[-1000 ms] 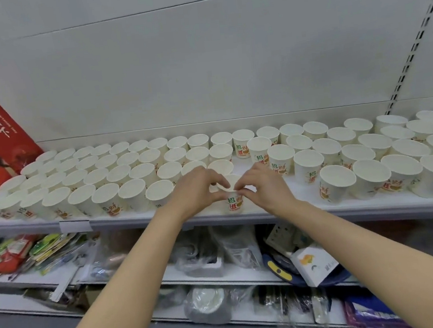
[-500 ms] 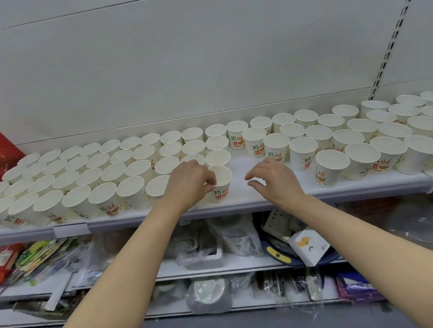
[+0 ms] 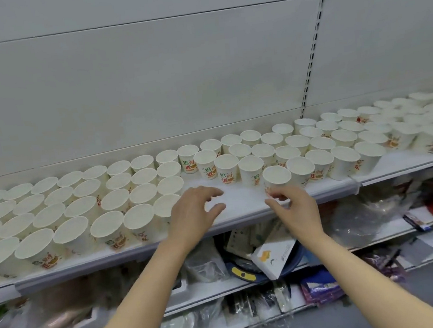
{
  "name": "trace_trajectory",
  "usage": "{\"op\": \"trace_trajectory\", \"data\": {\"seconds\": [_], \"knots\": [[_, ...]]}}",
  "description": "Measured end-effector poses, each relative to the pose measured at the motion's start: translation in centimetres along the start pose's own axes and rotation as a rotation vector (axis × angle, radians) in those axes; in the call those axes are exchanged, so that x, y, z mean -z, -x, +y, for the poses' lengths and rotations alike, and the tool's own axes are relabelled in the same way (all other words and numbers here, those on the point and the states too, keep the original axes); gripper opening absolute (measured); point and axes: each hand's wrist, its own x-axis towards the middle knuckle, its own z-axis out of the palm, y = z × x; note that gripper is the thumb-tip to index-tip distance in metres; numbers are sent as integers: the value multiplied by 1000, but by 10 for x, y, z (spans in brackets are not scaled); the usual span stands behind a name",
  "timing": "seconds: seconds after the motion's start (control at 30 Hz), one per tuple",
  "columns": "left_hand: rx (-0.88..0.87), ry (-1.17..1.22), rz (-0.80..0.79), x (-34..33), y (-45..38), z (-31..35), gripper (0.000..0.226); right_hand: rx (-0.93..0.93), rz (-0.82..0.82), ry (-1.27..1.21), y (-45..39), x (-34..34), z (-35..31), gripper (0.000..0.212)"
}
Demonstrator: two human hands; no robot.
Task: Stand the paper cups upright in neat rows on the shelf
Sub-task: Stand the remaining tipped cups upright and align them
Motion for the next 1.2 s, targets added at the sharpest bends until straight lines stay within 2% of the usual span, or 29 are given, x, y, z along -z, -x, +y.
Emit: {"op": "trace_trajectory", "data": {"seconds": [0.13, 0.27, 0.33, 0.4, 0.57, 0.8, 1.03, 1.2], "knots": [[-45, 136, -76, -57, -28, 47, 34, -59, 47, 41, -2, 28, 29, 19], [-63, 117, -93, -97, -62, 83, 44, -40, 69, 60, -14, 49, 56, 20], [-23, 96, -99, -110, -77, 92, 37, -8, 76, 70, -24, 56, 68, 21], [20, 111, -72, -113, -87, 94, 21, 21, 84, 55, -38, 62, 78, 25], [115, 106, -8, -87, -81, 78, 8, 163, 20, 121, -69, 72, 90, 38], [375, 81, -1, -19, -54, 22, 6, 335, -29, 208, -84, 59, 107, 23], [408, -90, -74, -4, -59, -2, 7, 404, -40, 150, -77, 49, 94, 18], [334, -61, -62, -14, -54, -3, 6, 401, -63, 147, -84, 28, 82, 14]]}}
